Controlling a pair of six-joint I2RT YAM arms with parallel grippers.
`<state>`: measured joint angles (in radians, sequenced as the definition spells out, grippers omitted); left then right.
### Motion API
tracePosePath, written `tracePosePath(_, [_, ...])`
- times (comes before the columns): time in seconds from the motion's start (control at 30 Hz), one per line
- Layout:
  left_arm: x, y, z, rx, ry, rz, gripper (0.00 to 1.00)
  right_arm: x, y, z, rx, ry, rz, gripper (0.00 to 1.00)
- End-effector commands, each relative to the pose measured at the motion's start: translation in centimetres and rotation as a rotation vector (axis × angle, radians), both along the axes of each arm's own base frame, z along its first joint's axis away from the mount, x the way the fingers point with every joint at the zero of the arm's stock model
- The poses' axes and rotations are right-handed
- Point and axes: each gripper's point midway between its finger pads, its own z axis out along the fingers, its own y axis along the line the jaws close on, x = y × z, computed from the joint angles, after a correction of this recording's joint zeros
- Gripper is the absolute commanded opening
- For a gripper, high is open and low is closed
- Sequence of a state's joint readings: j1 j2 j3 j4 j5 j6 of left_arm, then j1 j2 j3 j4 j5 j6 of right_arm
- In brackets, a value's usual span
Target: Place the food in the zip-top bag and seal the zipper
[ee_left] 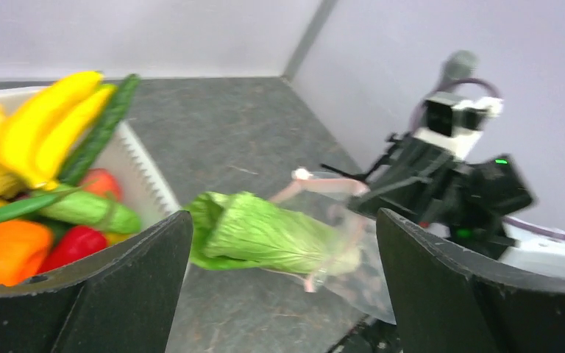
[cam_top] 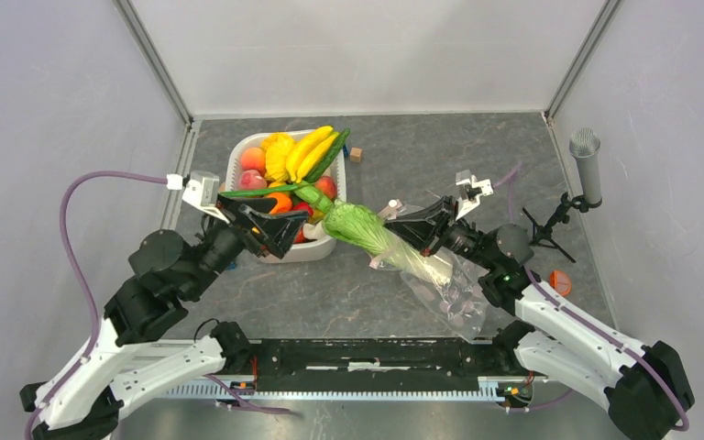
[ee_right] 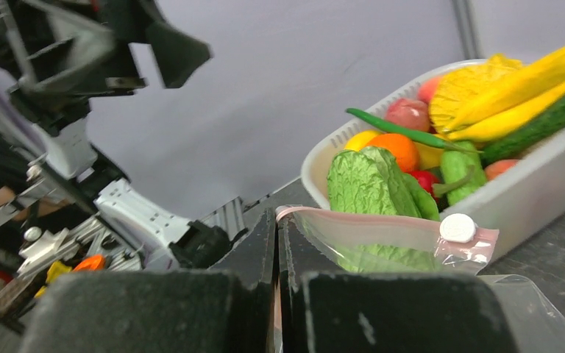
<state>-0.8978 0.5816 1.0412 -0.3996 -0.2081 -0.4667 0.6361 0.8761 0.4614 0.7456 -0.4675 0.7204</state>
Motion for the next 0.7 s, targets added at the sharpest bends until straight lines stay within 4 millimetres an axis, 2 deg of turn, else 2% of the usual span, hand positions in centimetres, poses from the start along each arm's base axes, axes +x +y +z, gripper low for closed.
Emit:
tracePosePath(0.0, [3.1,2.1,-5.4,0.296,0.066,0.177,1.00,-3.9,-0.1,5.9,0.072,-0.191,0.155,0.00])
tracePosePath(0.1, [4.0,1.6,-5.2,0.330,0.069,0.182,1.00,-6.1,0.2,6.1,0.025,-0.242,0.270,0.00])
tracePosePath(0.2, [4.9,1.2,-5.4,0.367,0.067,0.150,1.00,-6.6,0.1,5.5,-0.050,-0.273,0.284,0.00])
tracePosePath(0.3, [5.7,0.0,-5.2,0.365,0.061,0.033,1.00,-5.0,-0.1,4.4,-0.161,-0.253,0.194,0.00])
tracePosePath(0.37, [4.7,-2.1,-4.7,0.323,0.027,-0.178,1.00,-4.1,-0.3,3.7,-0.221,-0.234,0.154,0.00])
tracePosePath(0.43, [4.0,-3.6,-4.6,0.283,0.019,-0.318,1.00,-3.6,-0.5,3.5,-0.231,-0.213,0.122,0.00])
tracePosePath(0.53, [1.9,-6.4,-6.2,0.256,0.058,-0.595,0.99,-3.6,-0.7,3.9,-0.211,-0.221,0.109,0.00])
tracePosePath(0.67, [1.7,-7.9,-9.4,0.212,0.181,-0.711,0.88,-3.6,-0.9,4.6,-0.201,-0.240,0.091,0.00])
